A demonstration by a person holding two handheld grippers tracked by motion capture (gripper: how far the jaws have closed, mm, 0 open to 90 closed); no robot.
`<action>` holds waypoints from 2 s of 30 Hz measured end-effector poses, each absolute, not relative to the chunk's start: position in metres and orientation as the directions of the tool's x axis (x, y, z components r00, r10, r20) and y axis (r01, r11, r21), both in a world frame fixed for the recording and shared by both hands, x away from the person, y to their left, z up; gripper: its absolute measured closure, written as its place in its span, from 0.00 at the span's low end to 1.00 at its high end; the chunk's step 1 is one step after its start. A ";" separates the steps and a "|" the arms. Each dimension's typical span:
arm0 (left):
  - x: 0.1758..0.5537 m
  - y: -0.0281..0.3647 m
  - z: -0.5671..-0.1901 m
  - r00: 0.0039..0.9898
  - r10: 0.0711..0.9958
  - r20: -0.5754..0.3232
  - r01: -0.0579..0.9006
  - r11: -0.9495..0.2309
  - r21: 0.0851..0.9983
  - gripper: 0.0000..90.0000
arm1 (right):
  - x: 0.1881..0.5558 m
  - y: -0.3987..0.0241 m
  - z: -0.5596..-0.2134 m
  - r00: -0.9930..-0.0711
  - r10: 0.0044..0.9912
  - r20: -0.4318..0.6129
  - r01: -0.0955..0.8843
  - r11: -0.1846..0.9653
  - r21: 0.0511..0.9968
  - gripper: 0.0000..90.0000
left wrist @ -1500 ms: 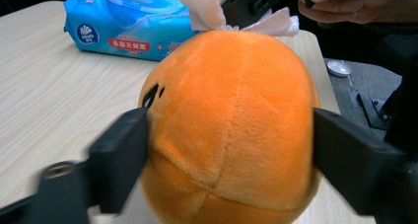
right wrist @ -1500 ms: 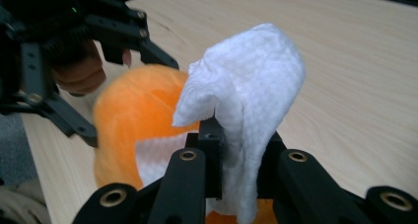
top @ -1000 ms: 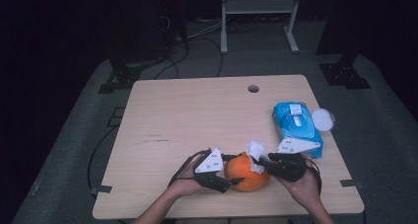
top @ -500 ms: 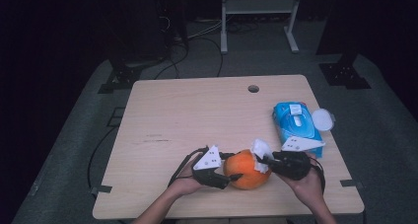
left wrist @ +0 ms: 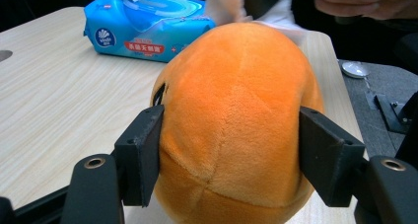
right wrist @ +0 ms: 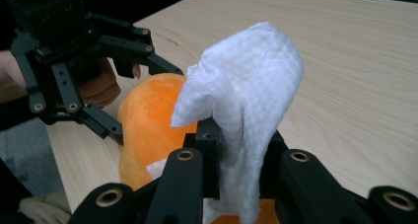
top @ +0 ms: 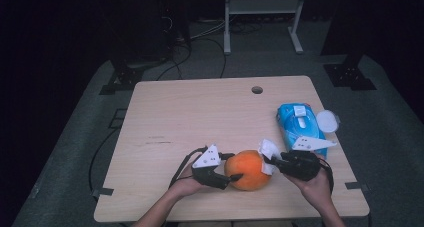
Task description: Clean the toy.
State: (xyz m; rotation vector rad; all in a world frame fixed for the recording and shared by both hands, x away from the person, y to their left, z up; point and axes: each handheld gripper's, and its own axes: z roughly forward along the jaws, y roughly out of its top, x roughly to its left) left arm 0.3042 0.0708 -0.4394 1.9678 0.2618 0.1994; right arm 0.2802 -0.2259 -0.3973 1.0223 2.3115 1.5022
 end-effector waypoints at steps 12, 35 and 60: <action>0.304 0.068 -0.440 0.961 0.277 0.022 0.090 -0.385 0.919 0.35 | 0.276 -0.217 -0.393 -0.758 0.630 0.166 0.412 0.267 0.871 0.86; 0.303 0.068 -0.442 0.961 0.274 0.036 0.078 -0.394 0.916 0.33 | 0.275 -0.207 -0.393 -0.770 0.628 0.111 0.391 0.328 0.860 0.86; 0.305 0.067 -0.442 0.960 0.278 -0.005 0.111 -0.365 0.924 0.37 | 0.287 -0.232 -0.405 -0.716 0.674 0.181 0.465 0.269 0.843 0.87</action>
